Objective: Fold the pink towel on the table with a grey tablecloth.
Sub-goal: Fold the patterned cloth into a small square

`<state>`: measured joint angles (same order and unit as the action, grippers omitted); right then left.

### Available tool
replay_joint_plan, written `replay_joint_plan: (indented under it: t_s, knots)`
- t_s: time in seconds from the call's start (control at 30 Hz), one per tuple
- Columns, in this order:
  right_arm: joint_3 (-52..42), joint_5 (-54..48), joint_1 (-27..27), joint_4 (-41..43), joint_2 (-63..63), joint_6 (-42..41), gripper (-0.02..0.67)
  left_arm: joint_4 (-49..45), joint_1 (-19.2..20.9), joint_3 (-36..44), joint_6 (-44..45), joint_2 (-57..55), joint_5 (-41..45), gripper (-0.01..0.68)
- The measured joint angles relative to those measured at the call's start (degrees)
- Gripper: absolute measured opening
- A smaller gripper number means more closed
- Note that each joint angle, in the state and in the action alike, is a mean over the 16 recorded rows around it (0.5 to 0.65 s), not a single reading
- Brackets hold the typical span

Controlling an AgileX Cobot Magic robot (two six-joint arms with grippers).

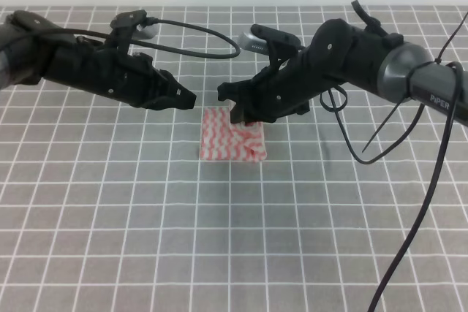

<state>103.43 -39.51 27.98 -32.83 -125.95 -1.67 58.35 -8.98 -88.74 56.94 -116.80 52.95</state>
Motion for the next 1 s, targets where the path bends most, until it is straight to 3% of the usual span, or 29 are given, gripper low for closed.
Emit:
replay_joint_plan:
  t_s: [0.4,1.0]
  knots:
    - [0.0,0.31,0.0,-1.92,-0.85,-0.07,0.008,0.15,-0.01,-0.01,-0.14,0.07,-0.5,-0.003]
    - [0.04,0.99,-0.02,-7.06,-0.92,-0.4,0.185,0.03,0.0,0.0,-0.08,-0.08,-0.81,-0.004]
